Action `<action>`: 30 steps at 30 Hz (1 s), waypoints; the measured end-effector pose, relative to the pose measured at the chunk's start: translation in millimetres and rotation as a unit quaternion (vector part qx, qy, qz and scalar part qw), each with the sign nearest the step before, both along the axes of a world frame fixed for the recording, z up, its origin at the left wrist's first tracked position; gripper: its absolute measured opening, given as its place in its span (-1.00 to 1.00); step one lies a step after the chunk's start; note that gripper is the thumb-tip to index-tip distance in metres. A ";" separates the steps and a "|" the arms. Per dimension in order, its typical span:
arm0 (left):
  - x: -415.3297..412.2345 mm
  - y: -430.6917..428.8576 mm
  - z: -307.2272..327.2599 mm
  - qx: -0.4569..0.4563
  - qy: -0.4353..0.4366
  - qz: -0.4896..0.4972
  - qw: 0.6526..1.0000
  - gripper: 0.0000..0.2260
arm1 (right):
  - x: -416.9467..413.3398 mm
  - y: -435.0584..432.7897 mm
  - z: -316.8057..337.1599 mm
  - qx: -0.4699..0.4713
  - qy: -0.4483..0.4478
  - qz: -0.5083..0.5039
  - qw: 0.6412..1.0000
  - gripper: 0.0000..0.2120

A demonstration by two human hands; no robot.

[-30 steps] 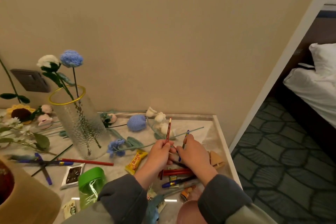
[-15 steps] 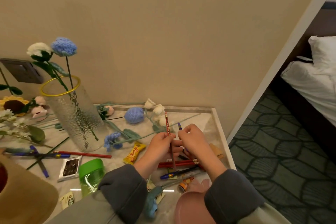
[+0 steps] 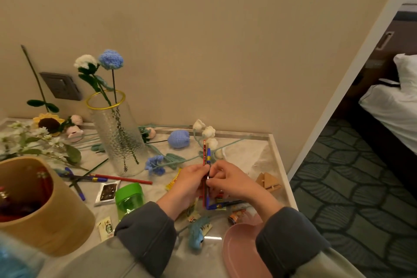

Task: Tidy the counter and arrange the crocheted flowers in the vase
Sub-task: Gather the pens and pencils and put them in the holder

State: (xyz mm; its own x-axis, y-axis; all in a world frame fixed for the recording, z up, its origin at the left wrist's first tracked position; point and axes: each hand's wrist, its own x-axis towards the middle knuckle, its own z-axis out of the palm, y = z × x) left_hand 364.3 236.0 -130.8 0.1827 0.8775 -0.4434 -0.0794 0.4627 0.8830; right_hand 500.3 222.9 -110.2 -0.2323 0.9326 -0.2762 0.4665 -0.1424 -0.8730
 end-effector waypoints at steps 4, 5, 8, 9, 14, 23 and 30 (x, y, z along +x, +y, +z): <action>-10.3 -4.3 -4.5 0.006 0.001 0.063 0.998 -0.88 | 9.8 -0.7 -13.6 0.063 -0.239 0.018 0.969 -0.82; -10.8 -6.0 -4.9 0.003 -0.002 0.071 0.997 -0.89 | 11.4 -2.4 -17.3 0.064 -0.307 0.035 0.949 -0.77; -8.2 -15.0 -7.5 -0.003 0.008 0.070 0.998 -0.89 | 8.5 -11.1 -28.4 0.091 -0.443 0.070 0.889 -0.72; -6.5 -17.4 -8.5 -0.002 0.016 0.065 0.998 -0.88 | 6.5 -12.4 -31.3 0.111 -0.469 0.070 0.873 -0.74; 2.9 -27.7 -6.5 0.037 0.056 0.047 0.997 -0.88 | 2.0 -16.9 -36.8 0.143 -0.499 0.076 0.852 -0.81; 2.0 -24.2 9.7 0.274 0.171 0.036 0.946 -0.84 | -3.4 -16.1 3.3 0.266 -0.499 -0.014 0.825 -0.74; -12.3 -18.3 29.6 0.390 0.337 0.034 0.857 -0.85 | -19.6 -8.7 65.3 0.347 -0.477 -0.054 0.806 -0.72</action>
State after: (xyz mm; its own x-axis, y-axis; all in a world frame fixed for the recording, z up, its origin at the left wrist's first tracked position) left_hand 351.9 217.7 -101.2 0.0528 0.9535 0.2968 0.5657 -0.2734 0.7780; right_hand 480.7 214.2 -44.9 -0.1295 0.9398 0.3162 0.9900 0.1406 -0.0123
